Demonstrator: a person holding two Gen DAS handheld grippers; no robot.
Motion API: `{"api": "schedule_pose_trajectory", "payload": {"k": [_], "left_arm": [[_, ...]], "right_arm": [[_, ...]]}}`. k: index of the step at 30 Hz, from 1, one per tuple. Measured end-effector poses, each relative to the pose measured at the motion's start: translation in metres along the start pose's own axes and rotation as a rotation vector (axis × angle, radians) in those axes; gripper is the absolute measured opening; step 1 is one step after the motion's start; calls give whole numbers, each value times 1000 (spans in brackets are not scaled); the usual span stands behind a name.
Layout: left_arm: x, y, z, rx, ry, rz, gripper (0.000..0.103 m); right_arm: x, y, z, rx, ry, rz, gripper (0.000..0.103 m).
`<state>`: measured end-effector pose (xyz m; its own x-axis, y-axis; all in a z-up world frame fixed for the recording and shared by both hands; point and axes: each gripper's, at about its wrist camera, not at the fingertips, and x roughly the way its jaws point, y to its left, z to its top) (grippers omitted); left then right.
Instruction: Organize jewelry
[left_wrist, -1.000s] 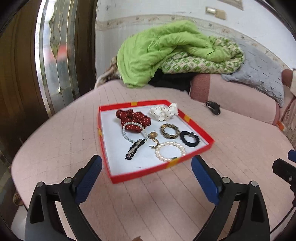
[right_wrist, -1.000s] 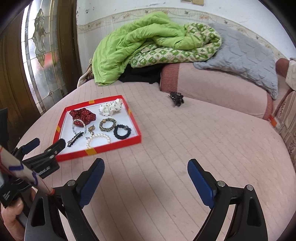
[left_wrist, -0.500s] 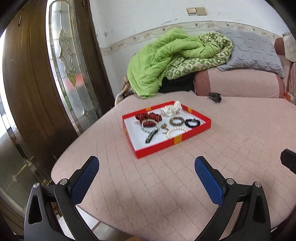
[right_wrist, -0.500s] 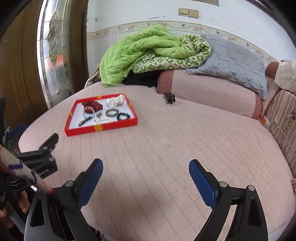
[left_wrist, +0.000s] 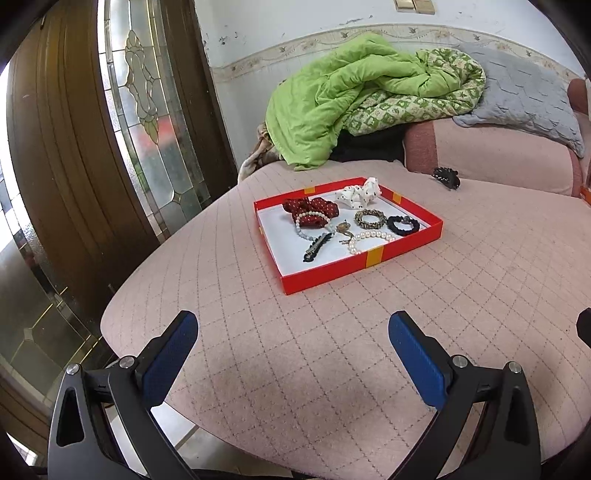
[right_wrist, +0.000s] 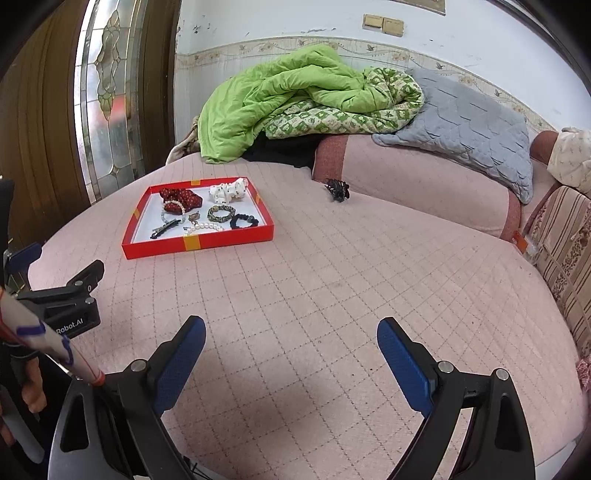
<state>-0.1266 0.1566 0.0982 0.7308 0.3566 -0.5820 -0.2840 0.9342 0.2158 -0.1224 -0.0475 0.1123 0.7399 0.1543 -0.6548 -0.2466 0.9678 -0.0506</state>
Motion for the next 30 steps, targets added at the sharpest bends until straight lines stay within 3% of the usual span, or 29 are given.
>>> {"api": "schedule_pose_trajectory", "payload": {"k": [30], "left_arm": [[2,2,0,-6,14,7,103]], "right_arm": [[7,17,0,-56,15,-14,97]]}}
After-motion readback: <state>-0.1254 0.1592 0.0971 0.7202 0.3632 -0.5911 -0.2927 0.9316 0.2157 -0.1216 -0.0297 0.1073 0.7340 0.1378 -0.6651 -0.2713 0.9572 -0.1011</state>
